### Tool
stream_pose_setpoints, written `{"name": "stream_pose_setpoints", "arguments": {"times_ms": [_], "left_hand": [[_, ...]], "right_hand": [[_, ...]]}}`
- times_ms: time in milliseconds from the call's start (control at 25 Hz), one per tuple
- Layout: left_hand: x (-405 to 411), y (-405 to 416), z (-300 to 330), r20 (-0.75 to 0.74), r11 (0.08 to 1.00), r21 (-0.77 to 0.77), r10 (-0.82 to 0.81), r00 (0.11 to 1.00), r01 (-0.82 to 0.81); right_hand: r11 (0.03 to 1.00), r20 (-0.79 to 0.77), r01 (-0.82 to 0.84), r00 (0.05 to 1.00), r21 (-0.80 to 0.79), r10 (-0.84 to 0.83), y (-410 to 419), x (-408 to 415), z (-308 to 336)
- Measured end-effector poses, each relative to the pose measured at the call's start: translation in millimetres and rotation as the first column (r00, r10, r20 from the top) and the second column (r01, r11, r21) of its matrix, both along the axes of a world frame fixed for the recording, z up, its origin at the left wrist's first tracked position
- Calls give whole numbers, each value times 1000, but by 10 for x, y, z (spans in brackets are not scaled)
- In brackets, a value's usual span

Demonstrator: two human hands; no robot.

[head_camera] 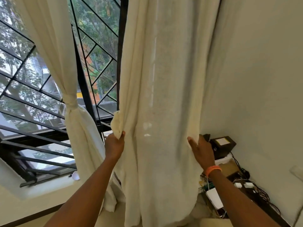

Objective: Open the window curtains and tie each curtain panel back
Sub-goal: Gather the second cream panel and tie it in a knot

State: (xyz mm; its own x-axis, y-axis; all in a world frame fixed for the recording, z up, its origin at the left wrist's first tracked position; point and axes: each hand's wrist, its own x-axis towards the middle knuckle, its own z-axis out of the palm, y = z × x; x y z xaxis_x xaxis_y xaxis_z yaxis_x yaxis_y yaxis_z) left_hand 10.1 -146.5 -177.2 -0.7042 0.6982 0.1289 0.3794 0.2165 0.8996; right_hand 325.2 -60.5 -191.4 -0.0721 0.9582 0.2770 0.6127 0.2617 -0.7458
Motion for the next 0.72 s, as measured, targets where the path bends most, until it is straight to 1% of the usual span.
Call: {"name": "stream_pose_setpoints", "arguments": {"times_ms": [40,80,120,200,240,280,320,400,440,480,520,560,600,640,680,720], "left_hand": [[-23,-25,-2,-44,1000,10,-16,999,17],[-71,-59,12,-63,1000,14,-4,998,5],[-133,-82,32,-58,1000,11,19,998,-19],[-201,-131,58,-20,999,-5,52,998,-52],[-152,-164,76,17,999,-19,27,999,-27],[-44,-203,97,57,1000,-26,-14,998,16],[94,-234,110,97,997,-34,-63,993,67],[374,-259,79,99,987,-19,-158,983,161],[493,-266,67,75,978,2,-210,975,211],[588,-265,55,62,964,15,-267,962,266],[661,-259,66,87,946,19,-323,943,322],[710,-258,90,171,930,17,-366,915,368],[724,-269,120,263,917,30,-392,882,399],[695,-285,138,322,910,41,-402,857,412],[634,-307,161,318,911,28,-399,860,412],[529,-322,160,274,918,-7,-380,884,397]], "right_hand": [[999,20,-38,999,-13,38,0,17,11],[999,31,-28,999,-21,29,65,102,27],[999,20,26,999,-44,-25,127,215,75],[970,-74,230,969,-82,-236,252,451,104],[940,-118,323,935,-110,-335,270,475,82],[924,-139,353,918,-148,-373,218,367,70],[931,-117,325,931,-166,-346,129,187,53],[975,-85,149,983,-165,-165,-82,-281,-54],[985,-110,52,991,-165,-71,-213,-526,-79],[979,-179,-62,983,-196,26,-317,-736,-100],[952,-281,-191,952,-238,121,-430,-931,-66],[908,-401,-309,898,-284,180,-498,-1070,-77],[865,-493,-392,846,-315,203,-540,-1163,-88],[840,-560,-448,798,-306,221,-533,-1185,-104],[847,-572,-452,787,-280,231,-485,-1143,-102],[874,-554,-420,800,-245,229,-419,-1056,-88]]}}
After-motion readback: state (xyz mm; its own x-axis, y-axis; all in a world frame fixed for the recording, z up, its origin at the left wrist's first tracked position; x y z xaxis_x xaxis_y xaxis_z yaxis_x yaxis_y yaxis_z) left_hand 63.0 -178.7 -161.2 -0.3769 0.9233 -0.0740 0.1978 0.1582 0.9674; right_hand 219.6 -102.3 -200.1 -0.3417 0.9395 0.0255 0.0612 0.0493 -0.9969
